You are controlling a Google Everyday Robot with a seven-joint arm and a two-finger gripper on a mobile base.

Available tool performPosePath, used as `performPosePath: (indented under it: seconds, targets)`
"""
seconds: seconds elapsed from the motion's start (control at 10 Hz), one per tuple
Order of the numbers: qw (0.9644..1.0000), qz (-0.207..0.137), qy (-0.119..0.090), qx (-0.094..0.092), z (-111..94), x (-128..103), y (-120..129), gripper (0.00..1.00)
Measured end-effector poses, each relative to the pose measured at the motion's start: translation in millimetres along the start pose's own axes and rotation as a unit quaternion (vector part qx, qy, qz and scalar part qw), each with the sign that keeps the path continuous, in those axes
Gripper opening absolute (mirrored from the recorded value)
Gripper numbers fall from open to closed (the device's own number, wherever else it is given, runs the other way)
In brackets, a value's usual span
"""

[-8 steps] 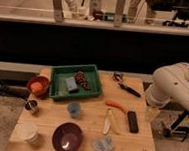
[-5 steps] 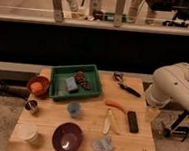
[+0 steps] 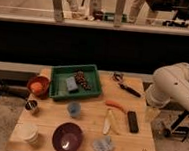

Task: Place banana in table surface

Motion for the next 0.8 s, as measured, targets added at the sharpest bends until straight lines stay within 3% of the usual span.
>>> performPosePath:
  seconds: [0.5,0.8]
  targets:
    - [1.0,0.0,0.0,0.0,0.0,0.0,0.0,0.8]
    - [0.9986,-0.051,0.011,-0.005,13.0,-30.1,8.1,0.8]
